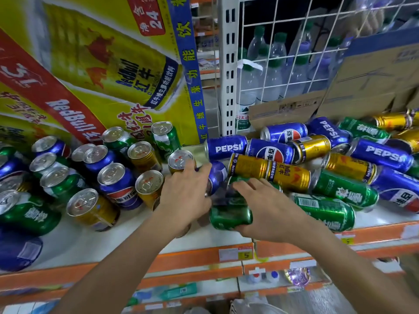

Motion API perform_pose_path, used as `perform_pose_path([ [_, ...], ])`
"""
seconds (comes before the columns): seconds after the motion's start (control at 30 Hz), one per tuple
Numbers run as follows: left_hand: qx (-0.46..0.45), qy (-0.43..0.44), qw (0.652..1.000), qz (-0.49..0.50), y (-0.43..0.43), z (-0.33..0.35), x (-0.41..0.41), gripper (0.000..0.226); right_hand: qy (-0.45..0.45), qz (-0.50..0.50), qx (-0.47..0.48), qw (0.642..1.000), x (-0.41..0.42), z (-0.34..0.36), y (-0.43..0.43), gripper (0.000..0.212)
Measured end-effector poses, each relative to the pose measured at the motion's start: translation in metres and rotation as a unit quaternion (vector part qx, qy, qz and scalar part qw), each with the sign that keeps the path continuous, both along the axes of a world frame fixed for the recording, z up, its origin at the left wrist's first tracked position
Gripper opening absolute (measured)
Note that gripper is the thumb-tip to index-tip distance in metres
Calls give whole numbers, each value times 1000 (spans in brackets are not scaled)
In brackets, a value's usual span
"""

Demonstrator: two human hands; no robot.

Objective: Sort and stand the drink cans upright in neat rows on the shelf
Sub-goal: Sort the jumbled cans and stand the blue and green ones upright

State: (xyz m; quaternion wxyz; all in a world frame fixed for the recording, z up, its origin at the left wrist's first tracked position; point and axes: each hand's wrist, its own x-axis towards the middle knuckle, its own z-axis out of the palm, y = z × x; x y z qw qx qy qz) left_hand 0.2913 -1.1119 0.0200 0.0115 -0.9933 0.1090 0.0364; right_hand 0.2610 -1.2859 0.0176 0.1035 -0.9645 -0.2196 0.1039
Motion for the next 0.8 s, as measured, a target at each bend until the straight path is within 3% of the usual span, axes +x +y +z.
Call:
perform_pose_path([
  [0.17, 2, -63, 998, 4, -5, 12, 9, 61, -58, 45, 52, 996, 3, 8, 12, 70],
  [0.3, -29, -103, 994, -10, -2, 12, 27, 52, -64, 47, 127, 989, 2, 7, 23, 75],
  [0.4, -53, -104, 993, -37, 0, 10, 45, 47, -60, 48, 182, 980, 3, 3, 29, 69],
  [0.53, -93, -76, 991, -53, 5, 11, 49, 47, -70, 57, 186, 978, 6, -8, 27, 58],
  [0.7, -88, -72, 991, -70, 3, 16, 42, 51, -32, 39, 229, 972, 1, -12, 8, 81],
  [0.8, -138, -73, 982, -105, -12, 24, 33, 47, -55, 16, 212, 976, 3, -14, -11, 79],
])
